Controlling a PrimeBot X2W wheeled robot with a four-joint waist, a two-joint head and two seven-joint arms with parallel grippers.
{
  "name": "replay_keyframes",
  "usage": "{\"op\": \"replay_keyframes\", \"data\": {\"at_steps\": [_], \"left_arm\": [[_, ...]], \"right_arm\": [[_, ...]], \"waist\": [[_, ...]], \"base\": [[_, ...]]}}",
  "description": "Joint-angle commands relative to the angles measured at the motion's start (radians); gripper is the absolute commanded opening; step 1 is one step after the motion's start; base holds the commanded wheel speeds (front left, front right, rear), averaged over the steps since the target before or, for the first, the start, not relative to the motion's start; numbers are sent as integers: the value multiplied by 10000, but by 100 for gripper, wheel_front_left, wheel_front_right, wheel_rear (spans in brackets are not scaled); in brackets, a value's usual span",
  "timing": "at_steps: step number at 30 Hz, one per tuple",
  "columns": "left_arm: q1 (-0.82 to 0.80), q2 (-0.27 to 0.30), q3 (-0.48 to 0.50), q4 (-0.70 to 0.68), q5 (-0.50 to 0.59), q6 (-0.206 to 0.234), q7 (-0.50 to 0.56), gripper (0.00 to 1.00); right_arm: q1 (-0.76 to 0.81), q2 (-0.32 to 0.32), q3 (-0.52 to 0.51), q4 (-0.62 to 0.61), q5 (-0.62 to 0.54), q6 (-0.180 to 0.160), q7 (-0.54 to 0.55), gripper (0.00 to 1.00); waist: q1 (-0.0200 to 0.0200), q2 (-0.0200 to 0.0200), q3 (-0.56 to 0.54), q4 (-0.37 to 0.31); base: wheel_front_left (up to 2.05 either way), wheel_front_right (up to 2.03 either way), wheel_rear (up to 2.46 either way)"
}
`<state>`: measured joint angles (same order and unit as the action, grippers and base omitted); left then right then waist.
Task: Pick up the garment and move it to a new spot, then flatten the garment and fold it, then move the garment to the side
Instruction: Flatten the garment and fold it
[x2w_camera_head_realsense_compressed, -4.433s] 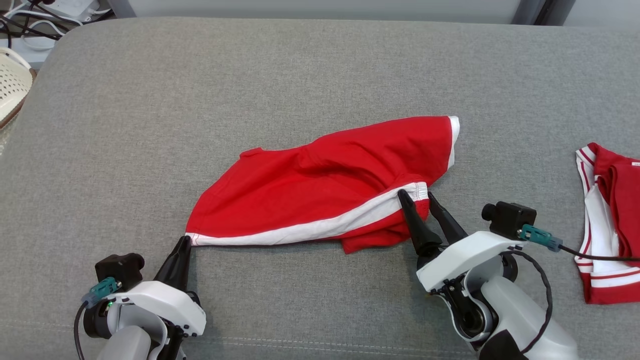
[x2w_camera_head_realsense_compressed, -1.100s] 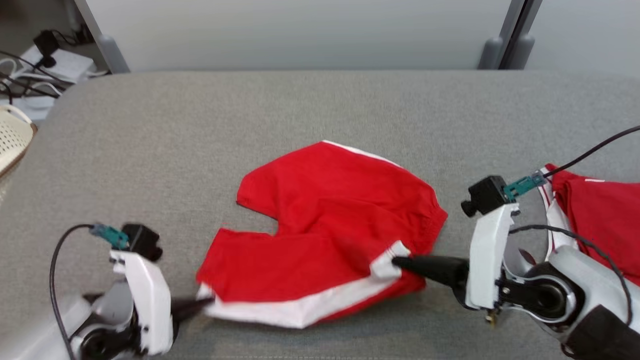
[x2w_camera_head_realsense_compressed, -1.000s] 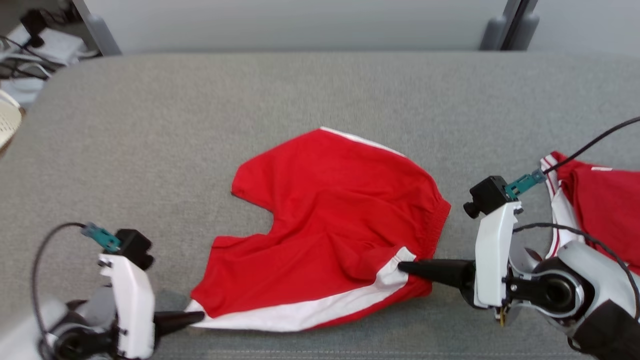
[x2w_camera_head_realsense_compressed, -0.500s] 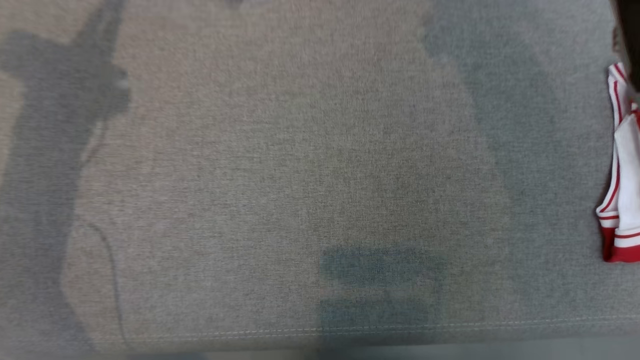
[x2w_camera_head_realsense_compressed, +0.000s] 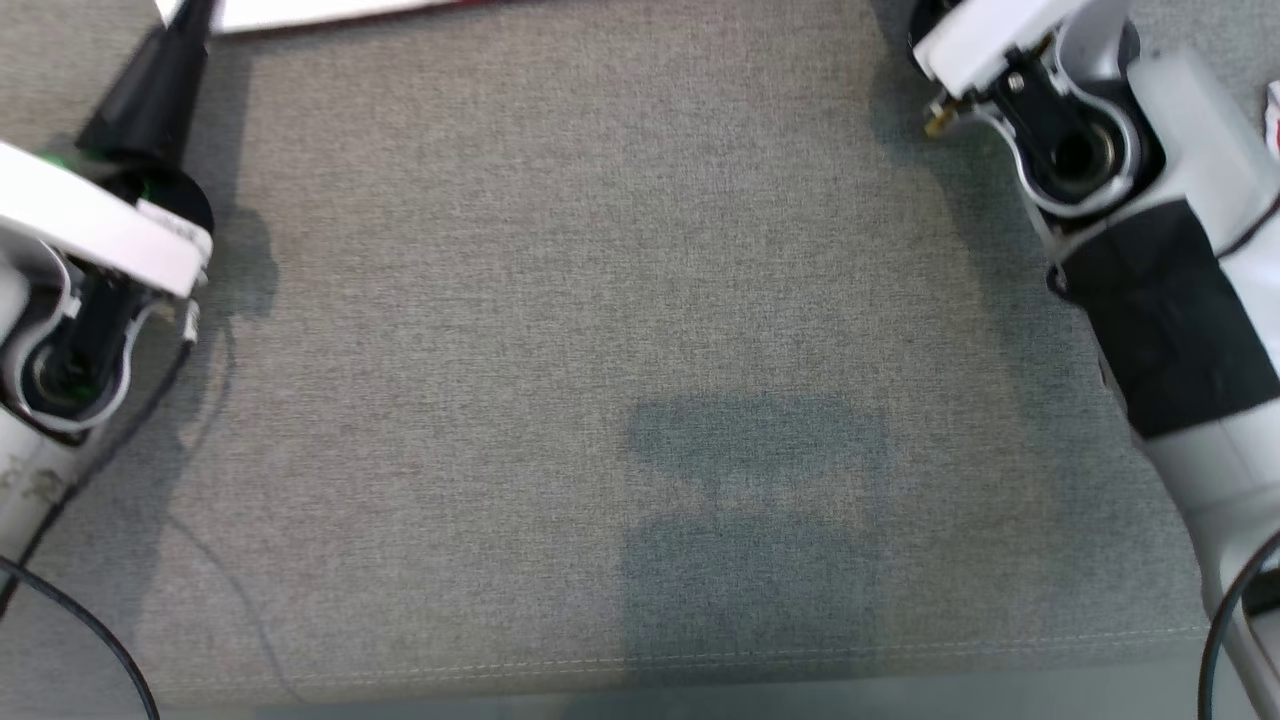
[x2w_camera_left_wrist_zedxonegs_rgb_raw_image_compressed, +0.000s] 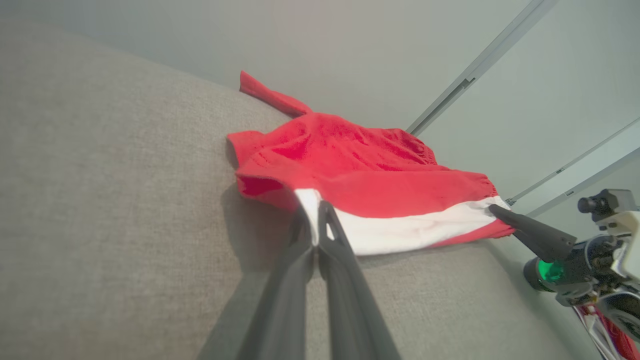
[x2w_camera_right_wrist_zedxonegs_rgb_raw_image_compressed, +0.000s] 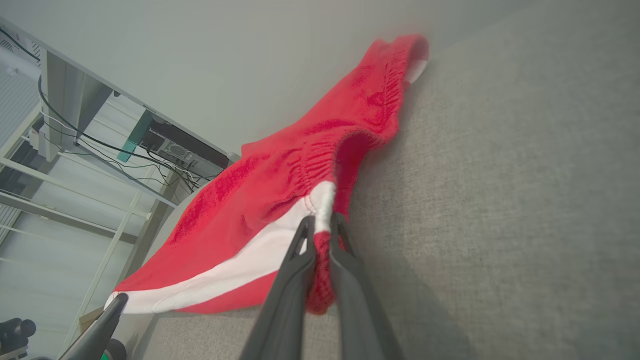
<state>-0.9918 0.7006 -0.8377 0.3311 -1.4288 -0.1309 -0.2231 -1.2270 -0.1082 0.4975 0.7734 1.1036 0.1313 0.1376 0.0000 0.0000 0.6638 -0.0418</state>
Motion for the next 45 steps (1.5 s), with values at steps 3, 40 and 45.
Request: {"op": "replay_keyframes", "data": {"at_steps": [3, 40, 45], "left_arm": [[774, 346, 279, -186, -240, 2, -326, 0], [6530, -2661, 1361, 1037, 1320, 2, -386, 0], [6531, -2668, 1339, 1205, 1375, 2, -386, 7]], "right_arm": [[1836, -323, 184, -986, 378, -6, -310, 0], [7927, -1892, 2079, -3133, 2743, -6, -1123, 0], [7838, -1840, 2312, -2933, 2721, -6, -1338, 1]], "waist": [[0, 0, -706, 136], [0, 0, -4909, 407], [0, 0, -4823, 402]], "base": [[0, 0, 0], [0, 0, 0], [0, 0, 0]]}}
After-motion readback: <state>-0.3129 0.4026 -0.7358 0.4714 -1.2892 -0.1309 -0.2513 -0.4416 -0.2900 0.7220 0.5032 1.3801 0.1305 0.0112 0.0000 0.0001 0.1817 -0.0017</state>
